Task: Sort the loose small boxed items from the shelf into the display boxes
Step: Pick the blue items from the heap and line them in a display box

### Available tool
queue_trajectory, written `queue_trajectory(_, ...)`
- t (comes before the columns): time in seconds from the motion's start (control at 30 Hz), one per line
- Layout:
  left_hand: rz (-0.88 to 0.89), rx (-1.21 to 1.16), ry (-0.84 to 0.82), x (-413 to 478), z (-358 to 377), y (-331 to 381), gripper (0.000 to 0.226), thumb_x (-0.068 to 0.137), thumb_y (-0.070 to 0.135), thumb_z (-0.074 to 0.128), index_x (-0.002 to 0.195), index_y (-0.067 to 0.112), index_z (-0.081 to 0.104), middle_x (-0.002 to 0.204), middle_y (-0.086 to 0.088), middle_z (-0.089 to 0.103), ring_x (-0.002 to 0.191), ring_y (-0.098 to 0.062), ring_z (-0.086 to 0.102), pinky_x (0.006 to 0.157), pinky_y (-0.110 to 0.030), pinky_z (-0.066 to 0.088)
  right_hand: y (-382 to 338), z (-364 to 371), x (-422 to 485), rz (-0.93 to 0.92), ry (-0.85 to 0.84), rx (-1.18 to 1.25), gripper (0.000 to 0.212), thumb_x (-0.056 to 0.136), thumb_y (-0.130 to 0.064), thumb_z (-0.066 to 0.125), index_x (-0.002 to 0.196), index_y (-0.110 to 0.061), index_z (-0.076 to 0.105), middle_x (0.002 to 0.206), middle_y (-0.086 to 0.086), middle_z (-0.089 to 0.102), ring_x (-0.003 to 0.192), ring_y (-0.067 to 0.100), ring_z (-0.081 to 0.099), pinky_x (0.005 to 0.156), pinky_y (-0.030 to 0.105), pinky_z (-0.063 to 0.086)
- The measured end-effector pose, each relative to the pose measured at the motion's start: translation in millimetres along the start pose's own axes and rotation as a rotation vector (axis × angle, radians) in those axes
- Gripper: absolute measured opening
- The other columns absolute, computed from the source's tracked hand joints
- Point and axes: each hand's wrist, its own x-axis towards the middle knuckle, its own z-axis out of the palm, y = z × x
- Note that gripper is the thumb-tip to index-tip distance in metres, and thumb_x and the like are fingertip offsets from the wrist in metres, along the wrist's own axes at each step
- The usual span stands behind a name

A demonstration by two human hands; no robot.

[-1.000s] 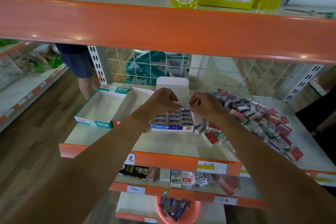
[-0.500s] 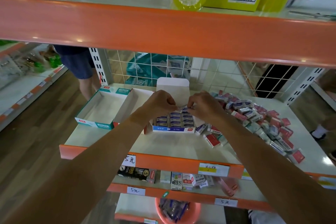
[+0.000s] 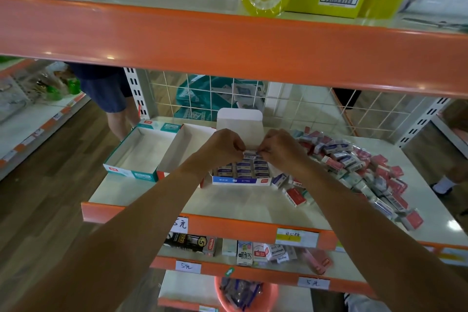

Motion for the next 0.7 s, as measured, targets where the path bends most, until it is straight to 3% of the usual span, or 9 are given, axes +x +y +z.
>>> queue_trajectory(0.2, 0.016, 0.014, 0.033, 5.0, 11.0, 17.1, 0.024, 0.085, 0.020, 0.068, 0.108, 0.014, 0.071, 0.111, -0.002, 0.068, 0.091, -0.015, 0.058, 0.081, -0.022, 0.045, 7.0, -6.9, -4.7, 0.091, -0.006, 0.140, 0.017, 0.092, -0.015, 0.058, 0.100, -0.013, 0.073, 0.106, 0.006, 0.059, 0.097, 0.020, 0.057, 0.086, 0.034, 0.048)
queue_trajectory(0.37, 0.028, 0.066, 0.030, 6.6, 22.5, 26.6, 0.021, 0.088, 0.017, 0.065, 0.108, 0.014, 0.071, 0.115, -0.003, 0.066, 0.098, -0.020, 0.058, 0.100, -0.030, 0.043, 10.7, -14.1, -14.0, 0.110, 0.002, 0.164, 0.016, 0.093, -0.017, 0.058, 0.101, -0.014, 0.071, 0.107, 0.005, 0.059, 0.099, 0.019, 0.057, 0.088, 0.035, 0.050)
queue_trajectory(0.53, 0.027, 0.180, 0.054, 3.3, 27.5, 25.9, 0.021, 0.089, 0.022, 0.064, 0.108, 0.015, 0.069, 0.113, -0.004, 0.065, 0.099, -0.020, 0.059, 0.098, -0.034, 0.046, 9.5, -14.5, -15.5, 0.095, 0.003, 0.147, 0.017, 0.094, -0.018, 0.056, 0.103, -0.014, 0.071, 0.107, 0.004, 0.058, 0.098, 0.019, 0.057, 0.087, 0.034, 0.049)
queue_trajectory(0.7, 0.056, 0.264, 0.097, 2.6, 29.3, 29.7, 0.024, 0.092, 0.027, 0.062, 0.112, 0.016, 0.068, 0.113, -0.003, 0.064, 0.100, -0.020, 0.060, 0.096, -0.034, 0.046, 8.6, -9.4, -17.0, 0.052, -0.021, 0.111, 0.015, 0.089, -0.021, 0.064, 0.099, -0.017, 0.073, 0.103, 0.003, 0.058, 0.096, 0.021, 0.056, 0.085, 0.042, 0.051)
